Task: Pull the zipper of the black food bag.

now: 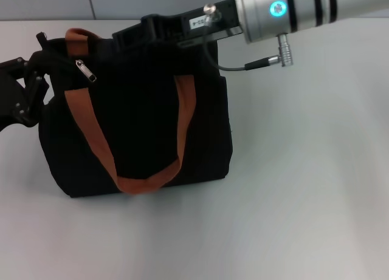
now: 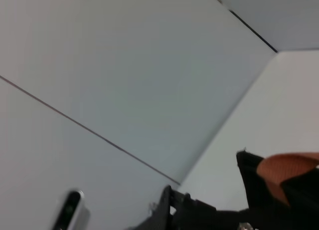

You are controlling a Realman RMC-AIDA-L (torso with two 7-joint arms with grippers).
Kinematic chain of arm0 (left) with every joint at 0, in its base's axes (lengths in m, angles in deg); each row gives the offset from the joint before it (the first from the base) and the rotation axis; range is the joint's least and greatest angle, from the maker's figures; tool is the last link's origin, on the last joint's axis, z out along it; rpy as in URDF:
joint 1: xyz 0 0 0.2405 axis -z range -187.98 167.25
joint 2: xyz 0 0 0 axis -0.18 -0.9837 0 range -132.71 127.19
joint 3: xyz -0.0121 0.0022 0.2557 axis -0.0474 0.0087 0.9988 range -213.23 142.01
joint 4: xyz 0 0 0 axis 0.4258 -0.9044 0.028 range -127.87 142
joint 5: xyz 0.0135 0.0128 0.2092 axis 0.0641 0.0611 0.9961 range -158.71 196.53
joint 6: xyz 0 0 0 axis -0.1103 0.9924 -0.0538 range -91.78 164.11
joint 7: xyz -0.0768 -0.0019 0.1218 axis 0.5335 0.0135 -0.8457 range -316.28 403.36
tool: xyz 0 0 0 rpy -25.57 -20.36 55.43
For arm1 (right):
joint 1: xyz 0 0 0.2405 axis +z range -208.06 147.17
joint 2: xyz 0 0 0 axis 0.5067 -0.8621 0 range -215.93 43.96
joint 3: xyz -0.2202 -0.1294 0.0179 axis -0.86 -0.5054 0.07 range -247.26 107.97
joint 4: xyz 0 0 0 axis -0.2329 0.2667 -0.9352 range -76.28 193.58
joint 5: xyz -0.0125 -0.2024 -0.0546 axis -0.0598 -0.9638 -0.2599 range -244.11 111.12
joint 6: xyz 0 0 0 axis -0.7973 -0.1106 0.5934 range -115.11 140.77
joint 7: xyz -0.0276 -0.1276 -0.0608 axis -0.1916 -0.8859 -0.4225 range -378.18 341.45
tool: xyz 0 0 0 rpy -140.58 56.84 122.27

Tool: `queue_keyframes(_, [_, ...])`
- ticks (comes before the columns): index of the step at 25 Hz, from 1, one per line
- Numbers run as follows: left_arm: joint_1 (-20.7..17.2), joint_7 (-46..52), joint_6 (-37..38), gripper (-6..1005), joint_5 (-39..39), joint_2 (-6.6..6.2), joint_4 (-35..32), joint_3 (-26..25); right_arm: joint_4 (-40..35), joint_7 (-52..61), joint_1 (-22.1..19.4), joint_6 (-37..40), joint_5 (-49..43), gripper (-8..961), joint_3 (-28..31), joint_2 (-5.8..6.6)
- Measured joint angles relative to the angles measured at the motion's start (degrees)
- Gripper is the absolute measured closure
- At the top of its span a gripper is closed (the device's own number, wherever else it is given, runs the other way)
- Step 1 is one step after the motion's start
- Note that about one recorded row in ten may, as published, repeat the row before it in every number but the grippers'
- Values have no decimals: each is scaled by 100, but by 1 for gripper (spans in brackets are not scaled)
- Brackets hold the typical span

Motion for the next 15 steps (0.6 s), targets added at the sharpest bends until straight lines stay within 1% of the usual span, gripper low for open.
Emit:
queue_keyframes(1, [0,0,0,999,0,0,0,0,0,0,0,0,0,492,0,0])
queue_keyframes(2, [14,8,-18,997,0,0,0,0,0,72,83,-145,-13,532,-194,-6])
queue_keyframes(3, [14,8,-18,996,0,0,0,0,0,72,83,-145,-13,541,-194,-6])
queue_keyframes(6, [28,21,-20,992,0,-1,-1,0,-11,140,206,-416,-15,569,-511,-25])
queue_keyframes(10, [45,43,-21,987,1,0,-2,1,-26,145,284,-587,-16,606,-715,-34])
queue_keyframes(12, [50,45,-24,984,1,0,-2,15,-41,148,350,-722,-12,606,-898,-42])
queue_keyframes(15, [69,49,-21,981,1,0,-2,20,-45,149,412,-795,-2,607,-1020,-49])
